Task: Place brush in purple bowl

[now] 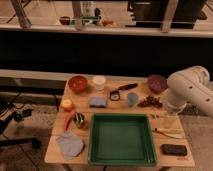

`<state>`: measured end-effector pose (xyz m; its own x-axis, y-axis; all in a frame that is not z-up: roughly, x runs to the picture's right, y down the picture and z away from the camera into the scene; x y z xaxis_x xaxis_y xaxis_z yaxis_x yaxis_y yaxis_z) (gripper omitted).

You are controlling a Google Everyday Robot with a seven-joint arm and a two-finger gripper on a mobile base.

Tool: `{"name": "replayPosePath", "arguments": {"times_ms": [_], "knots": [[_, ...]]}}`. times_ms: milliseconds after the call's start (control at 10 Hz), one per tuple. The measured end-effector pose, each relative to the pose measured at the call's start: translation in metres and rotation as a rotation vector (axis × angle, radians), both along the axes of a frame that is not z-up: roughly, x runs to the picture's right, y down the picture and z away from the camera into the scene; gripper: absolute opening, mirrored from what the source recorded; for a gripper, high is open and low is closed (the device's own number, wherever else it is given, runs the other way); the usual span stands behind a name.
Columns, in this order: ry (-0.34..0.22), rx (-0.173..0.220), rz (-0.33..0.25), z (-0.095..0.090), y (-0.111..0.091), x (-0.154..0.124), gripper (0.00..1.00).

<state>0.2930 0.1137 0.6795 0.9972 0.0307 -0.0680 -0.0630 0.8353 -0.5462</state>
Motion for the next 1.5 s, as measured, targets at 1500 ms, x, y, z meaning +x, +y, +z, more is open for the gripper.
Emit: {"name": "replayPosePath", "arguments": {"times_ms": [1500], "knots": [[-0.024, 0.024, 0.004, 0.012, -0.009, -0.013, 0.8]]}}
